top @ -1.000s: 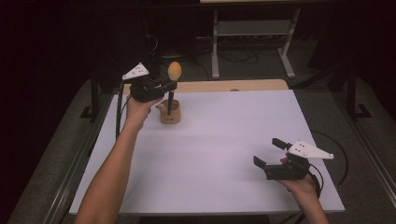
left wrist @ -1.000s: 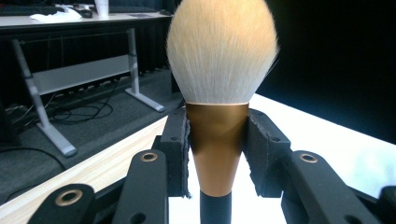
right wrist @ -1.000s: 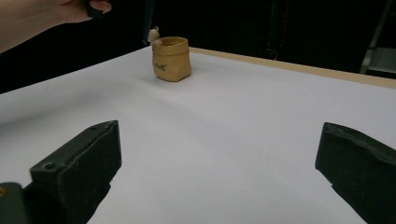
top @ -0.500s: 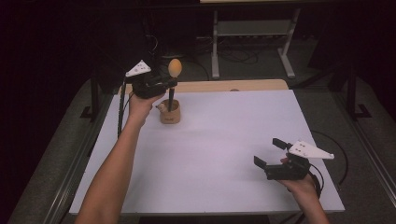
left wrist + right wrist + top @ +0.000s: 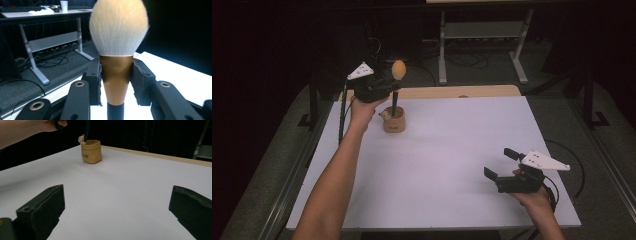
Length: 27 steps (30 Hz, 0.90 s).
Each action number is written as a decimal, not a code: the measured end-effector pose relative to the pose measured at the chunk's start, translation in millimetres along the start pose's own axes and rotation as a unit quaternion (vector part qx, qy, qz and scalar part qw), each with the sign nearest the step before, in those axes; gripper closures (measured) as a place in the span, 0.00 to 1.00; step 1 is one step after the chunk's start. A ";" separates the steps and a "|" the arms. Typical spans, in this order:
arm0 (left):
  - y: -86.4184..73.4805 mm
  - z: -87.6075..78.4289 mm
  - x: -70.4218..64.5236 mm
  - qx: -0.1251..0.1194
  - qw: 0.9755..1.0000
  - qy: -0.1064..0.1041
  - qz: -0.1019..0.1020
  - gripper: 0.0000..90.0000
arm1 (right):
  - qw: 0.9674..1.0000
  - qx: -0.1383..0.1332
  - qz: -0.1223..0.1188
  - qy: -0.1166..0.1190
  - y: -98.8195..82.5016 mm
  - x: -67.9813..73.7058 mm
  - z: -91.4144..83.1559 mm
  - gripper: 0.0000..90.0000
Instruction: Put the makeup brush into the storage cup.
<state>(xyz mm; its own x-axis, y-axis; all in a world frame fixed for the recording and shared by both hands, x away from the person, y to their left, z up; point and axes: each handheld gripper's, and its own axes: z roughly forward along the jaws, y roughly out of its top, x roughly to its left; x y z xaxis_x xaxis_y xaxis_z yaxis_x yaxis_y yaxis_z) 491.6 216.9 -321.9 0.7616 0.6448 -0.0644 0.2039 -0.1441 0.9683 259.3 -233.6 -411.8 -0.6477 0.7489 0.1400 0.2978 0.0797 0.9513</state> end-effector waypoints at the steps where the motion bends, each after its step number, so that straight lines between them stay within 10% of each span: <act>1: -0.4 0.5 0.3 0.002 1.000 0.002 0.003 0.70 | 1.000 0.000 0.000 0.000 -0.1 -0.1 0.0 0.00; 27: -18.1 17.9 5.2 0.041 0.999 0.021 0.014 0.70 | 1.000 -0.002 0.004 0.001 0.0 0.4 -0.9 0.00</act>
<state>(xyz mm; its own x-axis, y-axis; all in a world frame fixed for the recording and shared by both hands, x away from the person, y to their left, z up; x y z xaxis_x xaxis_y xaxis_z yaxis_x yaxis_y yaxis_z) 502.8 209.4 -344.0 0.7416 0.6704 -0.0254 0.2338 -0.2228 0.9464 258.4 -233.9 -411.5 -0.6463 0.7485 0.1484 0.3007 0.0711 0.9511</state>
